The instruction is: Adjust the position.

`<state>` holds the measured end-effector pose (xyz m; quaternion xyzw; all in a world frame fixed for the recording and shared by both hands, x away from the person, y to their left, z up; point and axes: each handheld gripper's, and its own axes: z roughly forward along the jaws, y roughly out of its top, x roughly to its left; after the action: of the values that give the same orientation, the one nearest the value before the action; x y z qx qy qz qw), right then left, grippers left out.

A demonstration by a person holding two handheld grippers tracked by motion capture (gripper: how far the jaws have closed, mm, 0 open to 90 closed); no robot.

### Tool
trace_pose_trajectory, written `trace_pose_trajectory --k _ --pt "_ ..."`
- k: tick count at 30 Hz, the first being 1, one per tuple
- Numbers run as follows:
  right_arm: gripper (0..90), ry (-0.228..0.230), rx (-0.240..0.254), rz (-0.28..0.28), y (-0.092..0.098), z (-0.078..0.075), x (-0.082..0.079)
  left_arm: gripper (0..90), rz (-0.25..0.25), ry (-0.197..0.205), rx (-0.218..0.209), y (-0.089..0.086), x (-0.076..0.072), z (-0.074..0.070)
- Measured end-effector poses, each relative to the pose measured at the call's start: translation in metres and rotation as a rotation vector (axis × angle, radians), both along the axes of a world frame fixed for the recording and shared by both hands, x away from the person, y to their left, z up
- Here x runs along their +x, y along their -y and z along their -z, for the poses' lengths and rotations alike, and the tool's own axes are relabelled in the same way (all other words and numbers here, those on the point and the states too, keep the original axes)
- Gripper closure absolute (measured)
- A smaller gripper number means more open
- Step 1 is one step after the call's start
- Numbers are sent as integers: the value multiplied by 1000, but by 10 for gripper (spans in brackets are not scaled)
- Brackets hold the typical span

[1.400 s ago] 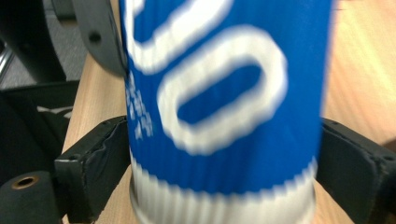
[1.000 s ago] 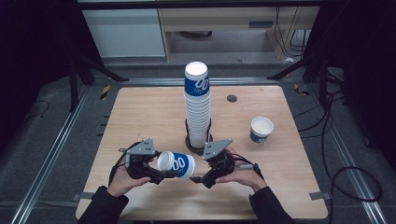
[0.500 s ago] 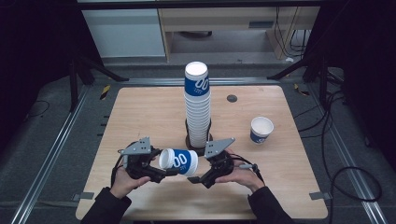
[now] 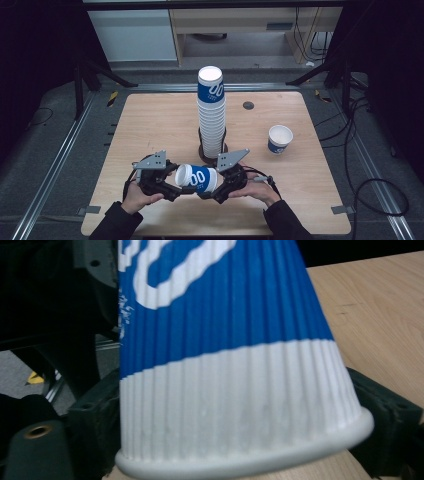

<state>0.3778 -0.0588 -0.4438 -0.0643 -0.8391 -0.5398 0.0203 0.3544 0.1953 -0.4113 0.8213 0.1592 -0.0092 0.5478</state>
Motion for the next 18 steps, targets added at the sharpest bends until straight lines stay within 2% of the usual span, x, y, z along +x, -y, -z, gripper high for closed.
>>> trace_pose_trajectory --k 8,12,14,16,18 --pt "158 3 -19 -12 1 0 0 245 3 -16 3 0 2 2" --pt "159 11 -60 -9 3 -2 0 181 -3 -13 23 -6 3 -2" --pt "158 34 -99 0 4 -2 0 159 1 -17 63 -9 4 -4" --pt "157 40 -118 8 5 -1 0 152 15 -30 111 -11 6 -3" --pt "156 49 -141 12 5 1 0 142 14 -25 167 -9 6 -1"
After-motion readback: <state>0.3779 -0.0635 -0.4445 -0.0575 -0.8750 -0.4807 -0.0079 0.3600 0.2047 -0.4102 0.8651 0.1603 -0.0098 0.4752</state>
